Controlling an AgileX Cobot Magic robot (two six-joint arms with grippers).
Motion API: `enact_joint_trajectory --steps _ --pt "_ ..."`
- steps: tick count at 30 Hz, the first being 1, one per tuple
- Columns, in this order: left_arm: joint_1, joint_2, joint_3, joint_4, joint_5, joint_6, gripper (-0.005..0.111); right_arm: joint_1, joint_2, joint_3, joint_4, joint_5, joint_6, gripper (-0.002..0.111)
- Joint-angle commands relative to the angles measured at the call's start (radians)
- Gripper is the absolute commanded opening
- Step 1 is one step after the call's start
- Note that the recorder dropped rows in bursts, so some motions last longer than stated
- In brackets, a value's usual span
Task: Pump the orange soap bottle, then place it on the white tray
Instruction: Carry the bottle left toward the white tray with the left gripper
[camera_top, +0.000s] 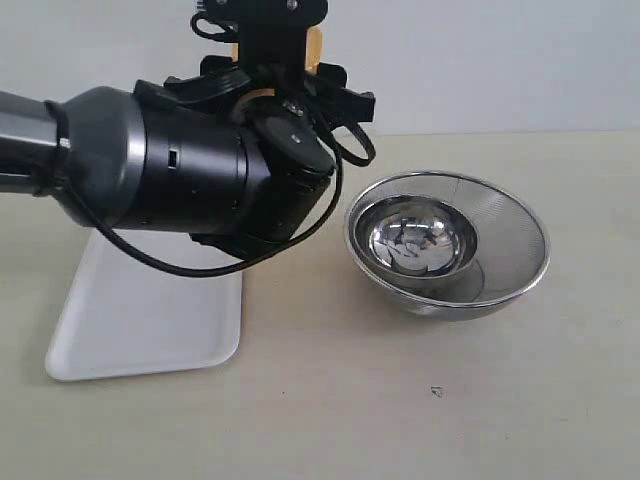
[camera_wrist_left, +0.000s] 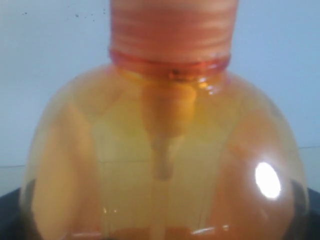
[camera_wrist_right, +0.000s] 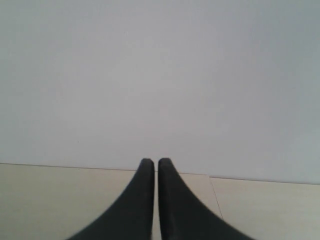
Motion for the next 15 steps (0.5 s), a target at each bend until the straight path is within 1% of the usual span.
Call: enact_joint_trajectory --steps 1,4,7,9,13,15 --pt "0.018 -0.059 0.038 0.051 -0.028 0.012 0.005 -0.007 -0.009 -0.002 -0.004 -0.011 -0.004 0.000" --pt "0.040 -0.087 0.071 0.054 0.008 0.012 0.005 -0.007 -0.009 -0.002 -0.004 -0.011 -0.004 0.000" --pt "0.071 -0.128 0.113 0.094 0.137 0.010 0.005 -0.007 -0.009 -0.002 -0.004 -0.013 -0.004 0.000" --pt "0.093 -0.155 0.140 0.119 0.201 -0.010 0.005 -0.007 -0.009 -0.002 -0.004 -0.013 -0.002 0.000" --pt "0.121 -0.197 0.198 0.177 0.214 -0.023 0.005 -0.007 -0.009 -0.002 -0.004 -0.013 -0.002 0.000" --pt "0.135 -0.226 0.238 0.234 0.242 -0.023 0.005 -0.007 -0.009 -0.002 -0.004 -0.013 -0.002 0.000"
